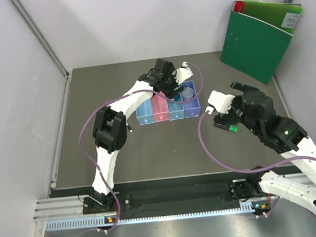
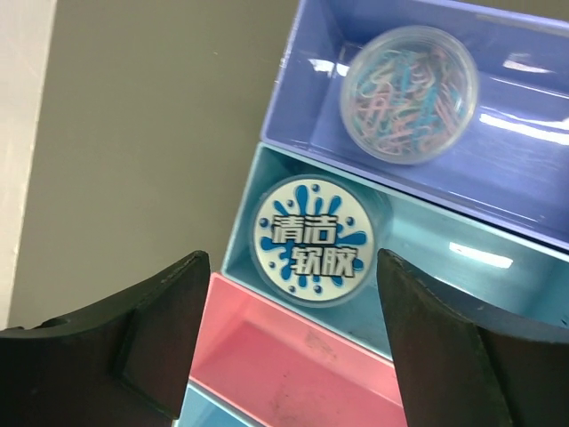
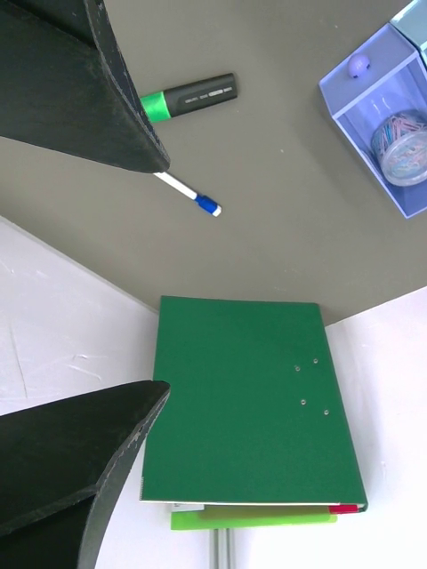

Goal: Sort the stationery into containers
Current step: Place the stationery in the storage box, then pick up the pen from the center of the board.

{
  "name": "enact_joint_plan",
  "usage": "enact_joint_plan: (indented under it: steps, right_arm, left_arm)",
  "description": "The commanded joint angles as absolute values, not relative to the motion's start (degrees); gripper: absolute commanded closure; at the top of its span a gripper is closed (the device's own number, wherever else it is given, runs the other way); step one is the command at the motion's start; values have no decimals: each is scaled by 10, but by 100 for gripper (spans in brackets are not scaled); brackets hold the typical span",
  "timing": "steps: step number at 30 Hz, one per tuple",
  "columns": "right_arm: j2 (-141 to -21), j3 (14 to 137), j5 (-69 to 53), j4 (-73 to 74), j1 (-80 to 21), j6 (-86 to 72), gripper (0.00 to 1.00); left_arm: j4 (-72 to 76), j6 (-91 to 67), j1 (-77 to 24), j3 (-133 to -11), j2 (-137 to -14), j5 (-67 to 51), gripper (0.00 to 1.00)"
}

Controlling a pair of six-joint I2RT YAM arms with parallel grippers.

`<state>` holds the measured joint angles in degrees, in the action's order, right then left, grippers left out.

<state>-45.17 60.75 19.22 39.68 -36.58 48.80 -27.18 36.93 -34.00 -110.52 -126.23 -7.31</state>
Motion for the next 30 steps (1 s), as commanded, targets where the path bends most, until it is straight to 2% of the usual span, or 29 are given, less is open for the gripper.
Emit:
enact_joint_plan:
  steps: [1,6,12,18,22,30]
  right_arm:
    - [-451,627,182,399,-361,477,0]
    - [-453,627,165,428,-361,473,0]
    - [-445,570,106,513,-360,475,0]
    - [-473,510,16,512,-310,492,0]
    - [-517,479,-35,468,-224,518,1]
    - [-627,485,-112,410,-128,540,3]
  left_arm:
    - [-222,374,-338,-1097,-1245,-64,18]
    - [-221,353,-340,-1095,-1224,-58,18]
    - [-247,299,-339,-1057,-1094,-68,18]
    - [-310,286,-337,-922,-907,-30,16]
    - [-357,270,-321,-820,-781,-12,15]
    - [-398,224,-216,-672,-707,-44,14]
